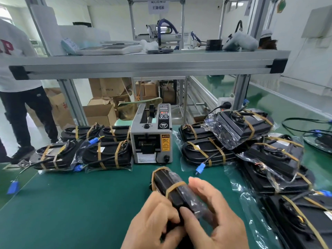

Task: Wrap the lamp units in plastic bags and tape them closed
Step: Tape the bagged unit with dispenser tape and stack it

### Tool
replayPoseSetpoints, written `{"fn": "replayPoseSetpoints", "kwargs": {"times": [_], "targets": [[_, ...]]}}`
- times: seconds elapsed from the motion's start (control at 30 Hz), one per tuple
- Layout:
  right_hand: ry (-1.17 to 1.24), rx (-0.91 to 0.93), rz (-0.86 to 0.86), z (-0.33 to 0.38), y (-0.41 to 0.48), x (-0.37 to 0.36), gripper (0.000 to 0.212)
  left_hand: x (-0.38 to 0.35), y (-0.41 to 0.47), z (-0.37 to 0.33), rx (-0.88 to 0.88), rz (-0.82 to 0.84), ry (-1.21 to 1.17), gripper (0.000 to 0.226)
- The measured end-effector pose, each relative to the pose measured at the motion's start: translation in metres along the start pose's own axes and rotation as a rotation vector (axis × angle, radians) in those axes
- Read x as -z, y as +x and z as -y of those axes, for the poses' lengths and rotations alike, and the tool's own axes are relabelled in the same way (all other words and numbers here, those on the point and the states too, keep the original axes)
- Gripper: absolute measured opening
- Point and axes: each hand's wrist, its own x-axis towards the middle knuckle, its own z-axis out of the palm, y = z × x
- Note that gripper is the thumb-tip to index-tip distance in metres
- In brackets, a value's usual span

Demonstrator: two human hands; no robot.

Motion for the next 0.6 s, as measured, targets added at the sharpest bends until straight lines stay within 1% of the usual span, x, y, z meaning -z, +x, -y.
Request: {"fn": "replayPoseSetpoints", "kwargs": {"times": [0.1,0.17,0.27,0.3,0.37,0.4,0.43,0.5,0.6], "targets": [[-0.119,0.062,-0.009,-0.001,-0.004,-0.006,0.051,-0.01,-0.012,0.006,0.025,-0.032,0.033,0.015],[-0.193,0.118,-0.052,-0.003,-0.006,-0.013,0.045,-0.011,-0.013,0.012,0.046,-0.025,0.066,0.016],[-0.229,0.154,-0.107,-0.008,-0.004,-0.022,0.036,-0.01,-0.012,0.02,0.057,-0.006,0.11,0.018],[-0.188,0.123,-0.104,-0.008,-0.002,-0.023,0.031,-0.011,-0.013,0.022,0.057,-0.01,0.117,0.02],[-0.033,-0.056,-0.057,-0.004,0.002,-0.021,0.029,-0.012,-0.017,0.026,0.065,-0.025,0.131,0.029],[0.026,-0.156,-0.029,-0.004,0.004,-0.019,0.03,-0.013,-0.02,0.027,0.062,-0.03,0.142,0.035],[0.056,-0.216,-0.008,-0.003,0.005,-0.017,0.029,-0.013,-0.022,0.028,0.054,-0.033,0.151,0.04],[0.083,-0.244,0.005,0.0,0.005,-0.017,0.027,-0.012,-0.025,0.029,0.045,-0.039,0.15,0.041],[0.132,-0.239,0.005,0.0,0.0,-0.02,0.029,-0.011,-0.024,0.028,0.049,-0.046,0.164,0.031]]}}
